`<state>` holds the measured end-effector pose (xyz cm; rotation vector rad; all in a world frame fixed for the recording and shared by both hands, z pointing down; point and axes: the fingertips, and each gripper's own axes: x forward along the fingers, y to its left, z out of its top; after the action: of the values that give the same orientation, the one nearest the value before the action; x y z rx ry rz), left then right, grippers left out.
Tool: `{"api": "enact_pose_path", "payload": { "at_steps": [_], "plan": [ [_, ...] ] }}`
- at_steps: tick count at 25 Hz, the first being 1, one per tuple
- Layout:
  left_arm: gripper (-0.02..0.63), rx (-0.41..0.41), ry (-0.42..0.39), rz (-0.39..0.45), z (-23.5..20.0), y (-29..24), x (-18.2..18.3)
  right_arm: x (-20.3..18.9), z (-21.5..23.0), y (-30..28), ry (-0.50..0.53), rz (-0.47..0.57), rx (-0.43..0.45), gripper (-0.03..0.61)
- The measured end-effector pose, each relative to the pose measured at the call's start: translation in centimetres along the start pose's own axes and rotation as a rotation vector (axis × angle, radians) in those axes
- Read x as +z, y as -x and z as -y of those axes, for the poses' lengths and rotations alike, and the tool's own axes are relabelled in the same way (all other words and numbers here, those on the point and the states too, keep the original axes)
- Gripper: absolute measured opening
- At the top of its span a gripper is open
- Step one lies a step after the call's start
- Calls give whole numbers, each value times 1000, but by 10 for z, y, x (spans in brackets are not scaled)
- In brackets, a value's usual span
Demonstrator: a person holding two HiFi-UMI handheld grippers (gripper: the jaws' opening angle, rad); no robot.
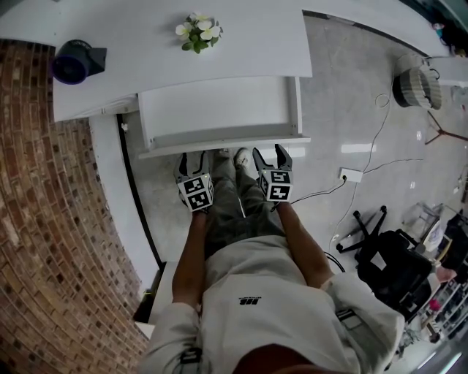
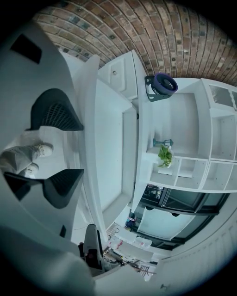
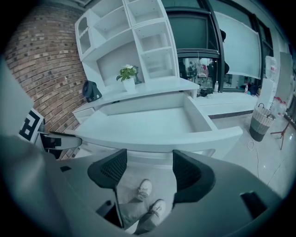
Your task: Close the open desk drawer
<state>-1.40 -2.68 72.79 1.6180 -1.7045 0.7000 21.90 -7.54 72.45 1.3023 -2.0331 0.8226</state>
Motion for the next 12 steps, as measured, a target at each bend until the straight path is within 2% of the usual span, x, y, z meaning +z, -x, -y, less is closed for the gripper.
{"api": "enact_pose_path", "payload": {
  "at_steps": [12],
  "plan": [
    [252, -22, -16, 8, -6, -13, 18, 17, 4, -17, 16, -7, -29, 301]
  ]
}}
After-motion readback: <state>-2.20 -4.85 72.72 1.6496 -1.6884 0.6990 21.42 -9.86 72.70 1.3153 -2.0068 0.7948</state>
